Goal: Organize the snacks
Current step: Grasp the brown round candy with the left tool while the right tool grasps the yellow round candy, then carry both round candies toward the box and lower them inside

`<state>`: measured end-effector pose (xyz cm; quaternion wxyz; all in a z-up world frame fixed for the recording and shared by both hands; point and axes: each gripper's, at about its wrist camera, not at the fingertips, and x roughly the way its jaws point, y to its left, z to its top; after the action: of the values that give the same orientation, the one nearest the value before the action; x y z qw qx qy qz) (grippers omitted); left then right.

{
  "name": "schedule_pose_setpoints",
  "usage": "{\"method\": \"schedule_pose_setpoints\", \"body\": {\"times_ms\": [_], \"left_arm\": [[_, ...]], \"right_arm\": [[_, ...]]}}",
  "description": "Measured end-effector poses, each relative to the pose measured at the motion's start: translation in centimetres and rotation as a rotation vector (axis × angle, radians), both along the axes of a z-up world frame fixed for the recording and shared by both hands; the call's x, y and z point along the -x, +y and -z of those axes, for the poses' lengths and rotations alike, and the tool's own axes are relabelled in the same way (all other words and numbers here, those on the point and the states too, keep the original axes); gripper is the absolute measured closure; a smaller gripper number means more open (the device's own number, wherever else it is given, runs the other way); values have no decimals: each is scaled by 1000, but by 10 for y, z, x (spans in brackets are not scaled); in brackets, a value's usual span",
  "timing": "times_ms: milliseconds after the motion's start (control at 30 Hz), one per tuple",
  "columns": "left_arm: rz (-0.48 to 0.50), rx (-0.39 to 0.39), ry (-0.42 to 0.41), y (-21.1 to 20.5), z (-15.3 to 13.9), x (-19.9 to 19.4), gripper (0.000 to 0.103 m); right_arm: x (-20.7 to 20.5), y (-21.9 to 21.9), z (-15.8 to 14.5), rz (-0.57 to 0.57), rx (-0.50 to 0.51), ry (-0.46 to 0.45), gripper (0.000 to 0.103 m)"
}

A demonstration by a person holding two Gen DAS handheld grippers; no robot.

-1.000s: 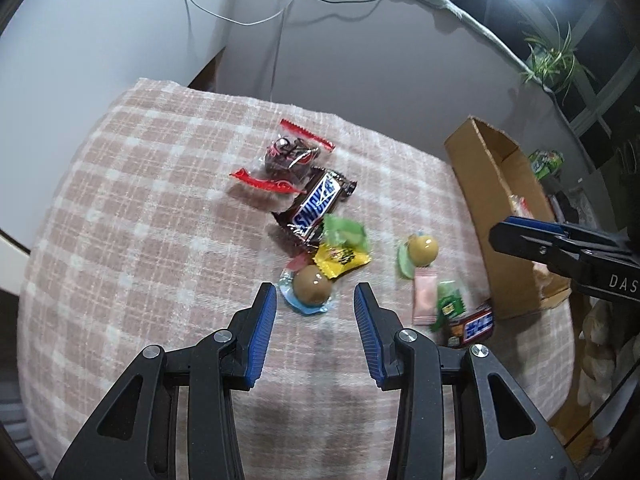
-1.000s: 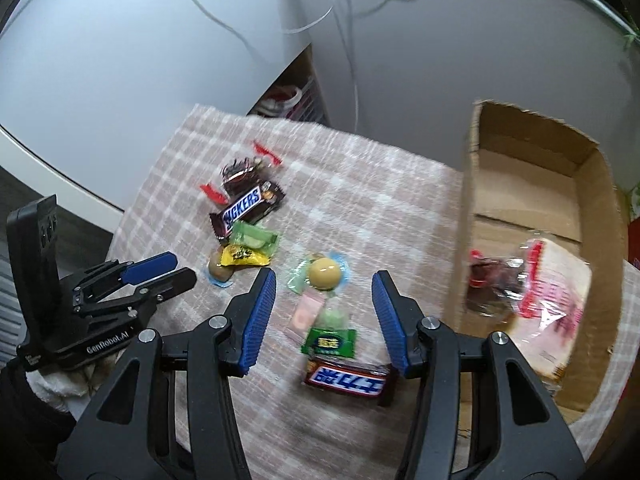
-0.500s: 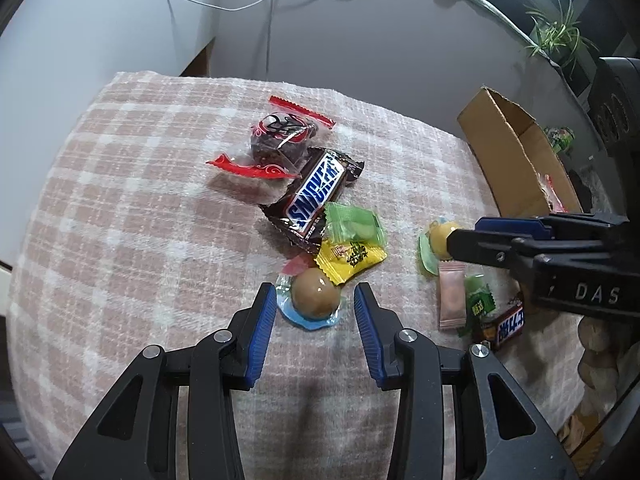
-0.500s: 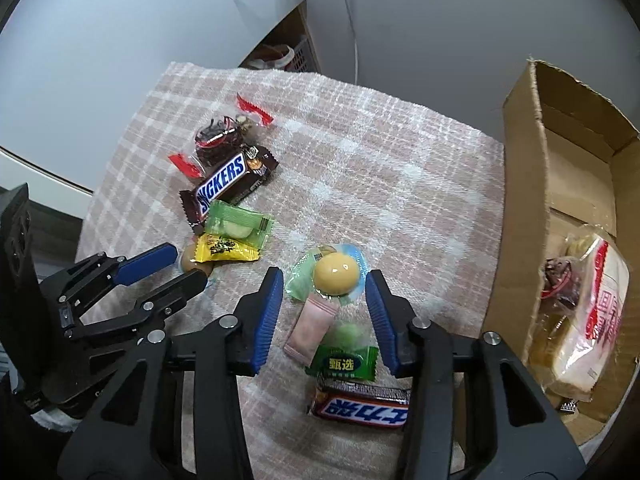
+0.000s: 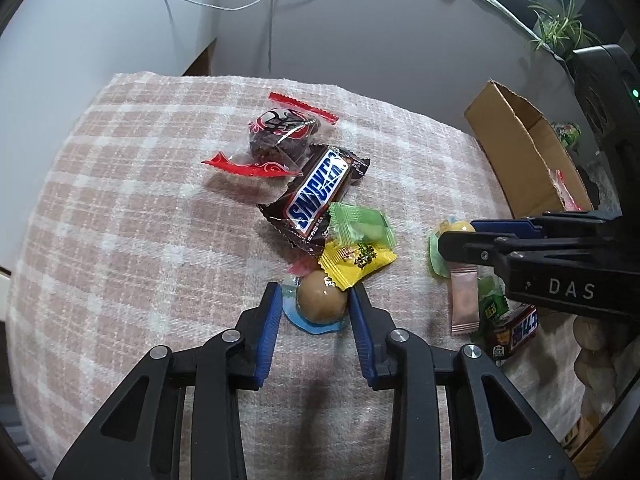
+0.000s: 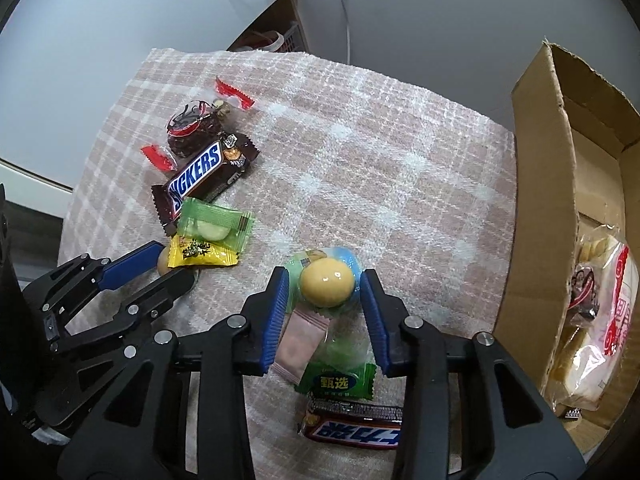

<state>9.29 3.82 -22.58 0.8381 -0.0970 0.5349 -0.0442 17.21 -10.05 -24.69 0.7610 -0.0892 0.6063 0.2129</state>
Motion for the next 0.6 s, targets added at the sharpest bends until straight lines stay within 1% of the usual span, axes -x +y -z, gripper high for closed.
{"method": "schedule_pose_setpoints", "body": {"times_ms": [33,167,333,367,600], "left_arm": [[2,-3,-3,-1,0,0,71],[6,-6,-10,-4,1,3,71],[5,-3,-17,-3,-1,8,73],[5,0,-19,-2,-2,9,81],[3,8,-18,3,-2,16,81]], "right_arm": [[0,0,1,-3,5,0,71],[-1,4,1,-16,10,-6,74],[-2,3,0,-7,-2,-9,75],[-2,2,0,-4,-7,-10,75],[2,-10,-8,7,-29,-16,75]]}}
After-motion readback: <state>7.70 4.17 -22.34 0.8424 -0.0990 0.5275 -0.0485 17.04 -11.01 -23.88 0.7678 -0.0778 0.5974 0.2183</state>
